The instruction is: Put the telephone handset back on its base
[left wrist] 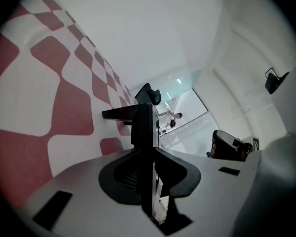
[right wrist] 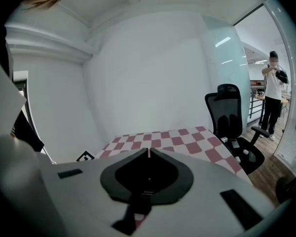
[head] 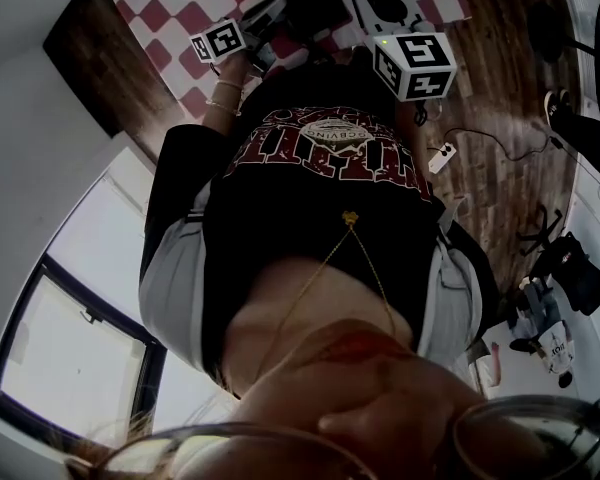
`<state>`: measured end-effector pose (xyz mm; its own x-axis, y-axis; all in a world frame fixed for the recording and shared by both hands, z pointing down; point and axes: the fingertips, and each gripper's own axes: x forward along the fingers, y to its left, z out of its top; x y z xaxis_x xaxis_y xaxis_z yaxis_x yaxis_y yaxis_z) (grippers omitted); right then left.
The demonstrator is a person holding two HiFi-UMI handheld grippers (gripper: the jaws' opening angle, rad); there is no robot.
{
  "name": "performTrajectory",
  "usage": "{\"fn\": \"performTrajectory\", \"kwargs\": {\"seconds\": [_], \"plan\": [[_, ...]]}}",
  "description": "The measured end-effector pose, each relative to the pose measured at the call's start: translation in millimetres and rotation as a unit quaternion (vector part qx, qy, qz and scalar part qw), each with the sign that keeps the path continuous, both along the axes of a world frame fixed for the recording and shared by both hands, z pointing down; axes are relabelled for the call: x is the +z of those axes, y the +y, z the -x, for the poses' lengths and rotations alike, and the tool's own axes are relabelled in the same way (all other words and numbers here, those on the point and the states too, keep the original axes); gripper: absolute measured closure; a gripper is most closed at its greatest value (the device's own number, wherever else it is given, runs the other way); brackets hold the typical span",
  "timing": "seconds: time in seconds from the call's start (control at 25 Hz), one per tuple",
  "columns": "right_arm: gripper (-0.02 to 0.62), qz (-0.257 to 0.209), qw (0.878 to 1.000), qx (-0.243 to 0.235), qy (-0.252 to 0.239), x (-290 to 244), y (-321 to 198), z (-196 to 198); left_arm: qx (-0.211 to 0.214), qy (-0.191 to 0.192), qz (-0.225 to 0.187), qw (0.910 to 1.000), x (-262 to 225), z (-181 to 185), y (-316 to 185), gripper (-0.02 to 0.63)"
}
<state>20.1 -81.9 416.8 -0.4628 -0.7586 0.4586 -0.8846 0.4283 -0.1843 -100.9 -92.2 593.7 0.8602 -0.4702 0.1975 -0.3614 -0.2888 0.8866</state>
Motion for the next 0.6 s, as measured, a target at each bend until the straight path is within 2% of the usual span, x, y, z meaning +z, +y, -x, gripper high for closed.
{"fn": "performTrajectory", "kwargs": {"seconds": [0.12,0.36,0.6], "plan": [[0.566,0.002,1.000,-0.005,0.002,1.2,0.0,0.4,-0.008,-0.025,0.001,0.9997,0.7,0.4,-1.2,0.523],[0.566,0.002,1.000,-0.028,0.007,1.9,-1.0,4.8,-0.017,-0.111,-0.026,0.9934,1.1,4.5,-2.1,0.492],[0.566,0.001,0.999,-0.051,0.008,1.2,-1.7,10.7,-0.040,-0.162,-0.017,0.9859,11.6,15.7,3.1,0.486]]}}
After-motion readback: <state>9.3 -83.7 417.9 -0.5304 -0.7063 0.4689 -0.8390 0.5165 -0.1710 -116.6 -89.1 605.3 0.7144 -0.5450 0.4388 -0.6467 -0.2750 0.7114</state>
